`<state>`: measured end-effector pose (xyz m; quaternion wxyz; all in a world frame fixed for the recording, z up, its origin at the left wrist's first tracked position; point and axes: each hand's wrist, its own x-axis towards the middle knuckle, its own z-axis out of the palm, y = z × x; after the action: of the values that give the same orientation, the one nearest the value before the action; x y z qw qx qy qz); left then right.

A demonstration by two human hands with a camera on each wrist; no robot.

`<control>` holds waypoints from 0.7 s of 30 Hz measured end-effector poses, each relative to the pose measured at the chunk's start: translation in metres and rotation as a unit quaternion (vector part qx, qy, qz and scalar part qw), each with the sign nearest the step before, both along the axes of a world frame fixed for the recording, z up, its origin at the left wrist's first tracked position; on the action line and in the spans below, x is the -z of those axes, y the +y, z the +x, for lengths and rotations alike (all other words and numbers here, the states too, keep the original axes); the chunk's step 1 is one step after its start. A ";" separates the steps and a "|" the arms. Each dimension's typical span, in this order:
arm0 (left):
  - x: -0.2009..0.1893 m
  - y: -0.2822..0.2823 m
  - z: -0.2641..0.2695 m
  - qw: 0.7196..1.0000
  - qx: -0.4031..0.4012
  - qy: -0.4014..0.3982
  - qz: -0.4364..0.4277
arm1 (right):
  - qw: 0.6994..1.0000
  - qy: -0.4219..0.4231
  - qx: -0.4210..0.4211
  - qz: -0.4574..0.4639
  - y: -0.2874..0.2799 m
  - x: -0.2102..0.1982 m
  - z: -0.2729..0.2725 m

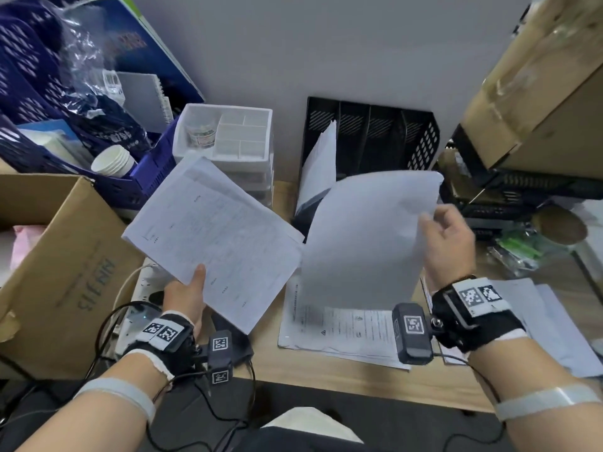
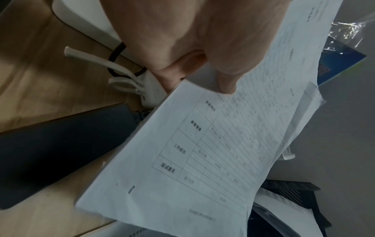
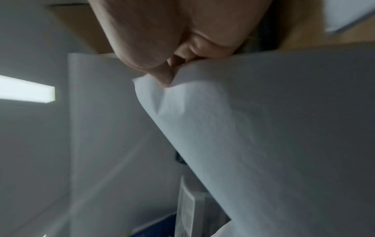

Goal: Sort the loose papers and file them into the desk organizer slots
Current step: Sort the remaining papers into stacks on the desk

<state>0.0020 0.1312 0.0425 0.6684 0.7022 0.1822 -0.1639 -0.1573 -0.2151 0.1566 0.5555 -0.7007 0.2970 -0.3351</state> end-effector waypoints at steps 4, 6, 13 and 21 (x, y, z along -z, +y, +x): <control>0.010 -0.001 0.004 0.999 0.006 -0.023 0.024 | 0.960 -0.016 -0.137 -0.243 0.039 -0.036 -0.010; 0.035 0.005 0.009 0.999 -0.005 -0.033 0.031 | 0.917 0.049 -0.251 -0.307 0.063 -0.007 -0.012; 0.103 0.020 0.008 0.998 0.009 0.035 0.054 | 0.795 0.417 -0.388 -0.210 0.097 0.150 -0.026; 0.125 0.044 0.008 0.995 0.014 0.052 0.084 | 0.846 0.526 -0.055 -0.072 0.037 0.189 -0.057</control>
<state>0.0101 0.1755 -0.0826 0.5945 0.7490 0.2195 -0.1936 -0.2143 -0.1779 -0.0327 0.2817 -0.8253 0.4804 0.0939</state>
